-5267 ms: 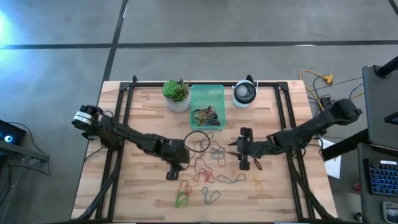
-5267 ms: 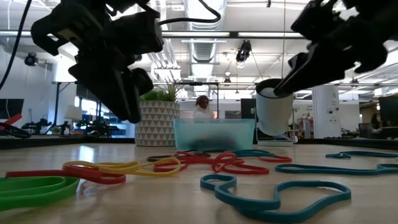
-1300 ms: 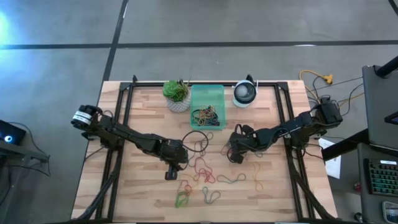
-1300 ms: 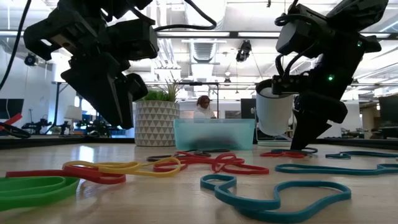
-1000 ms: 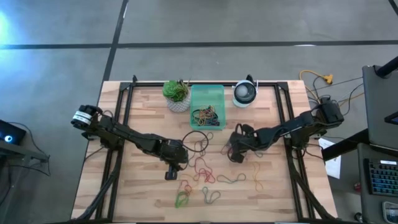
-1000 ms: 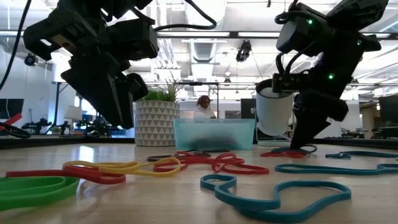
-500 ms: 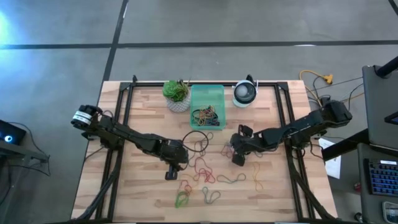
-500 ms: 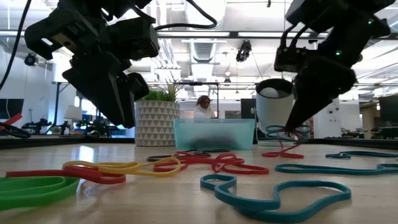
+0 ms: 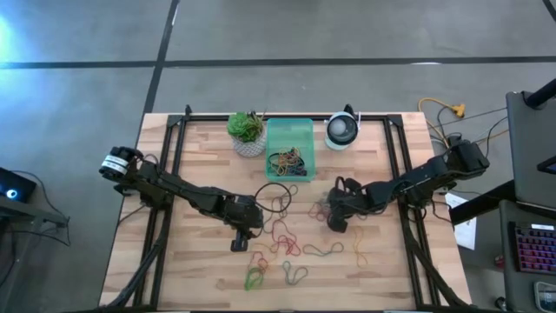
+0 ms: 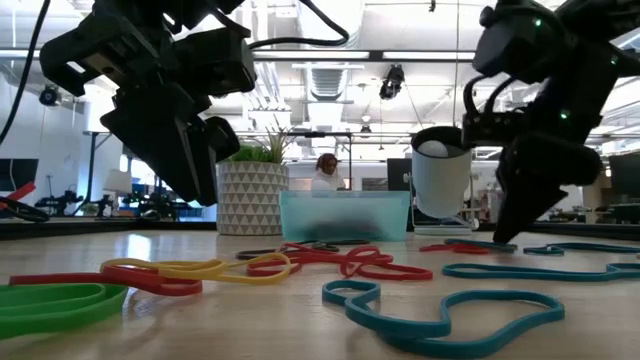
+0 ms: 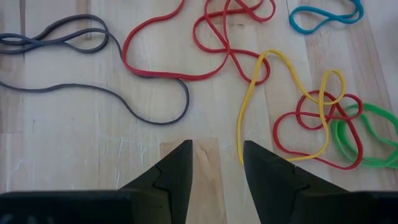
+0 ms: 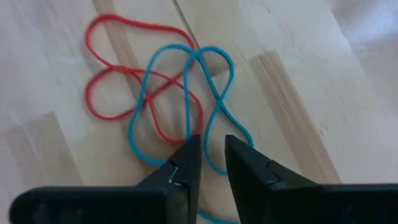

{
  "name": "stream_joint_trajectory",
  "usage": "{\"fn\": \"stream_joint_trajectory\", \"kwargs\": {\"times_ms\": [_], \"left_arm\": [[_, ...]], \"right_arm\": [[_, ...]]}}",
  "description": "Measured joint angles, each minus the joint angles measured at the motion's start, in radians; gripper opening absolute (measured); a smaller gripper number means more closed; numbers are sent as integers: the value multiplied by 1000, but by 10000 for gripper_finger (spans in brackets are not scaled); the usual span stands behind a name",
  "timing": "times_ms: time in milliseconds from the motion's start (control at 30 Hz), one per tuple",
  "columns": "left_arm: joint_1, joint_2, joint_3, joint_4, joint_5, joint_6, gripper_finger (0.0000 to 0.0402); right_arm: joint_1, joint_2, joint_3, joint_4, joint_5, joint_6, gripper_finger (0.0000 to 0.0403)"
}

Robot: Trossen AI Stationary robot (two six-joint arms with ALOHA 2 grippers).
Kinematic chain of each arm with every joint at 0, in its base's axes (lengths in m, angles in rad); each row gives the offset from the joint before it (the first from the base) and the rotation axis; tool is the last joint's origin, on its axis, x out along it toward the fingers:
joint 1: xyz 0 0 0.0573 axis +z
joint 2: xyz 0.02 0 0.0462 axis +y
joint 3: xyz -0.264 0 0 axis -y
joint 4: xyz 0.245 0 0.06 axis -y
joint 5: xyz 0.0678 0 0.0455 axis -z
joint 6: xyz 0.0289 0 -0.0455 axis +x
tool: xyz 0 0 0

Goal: Pick and place rubber bands into bin
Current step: Put the blue rubber band into the green bin

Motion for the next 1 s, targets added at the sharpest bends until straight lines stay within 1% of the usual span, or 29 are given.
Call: {"fn": "stream_joint_trajectory", "kwargs": {"times_ms": [233, 400, 467, 533, 700, 867, 1000], "left_arm": [[0, 0, 0, 0, 0, 0, 125], [0, 0, 0, 0, 0, 0, 125], [0, 0, 0, 0, 0, 0, 125], [0, 0, 0, 0, 0, 0, 125], [0, 0, 0, 0, 0, 0, 125], [0, 0, -1, 0, 0, -1, 125], [0, 0, -1, 0, 0, 0, 125]], "right_arm": [[-1, -2, -18, 7, -16, 10, 96], [-1, -2, -20, 9, -16, 10, 102], [-2, -3, -24, 14, -17, 10, 96], [-2, -3, -30, 18, -17, 9, 81], [-2, -4, -33, 20, -22, -24, 19], [-2, -10, -19, 7, -6, -68, 10], [-2, -34, 6, 10, 53, -105, 9]]}}
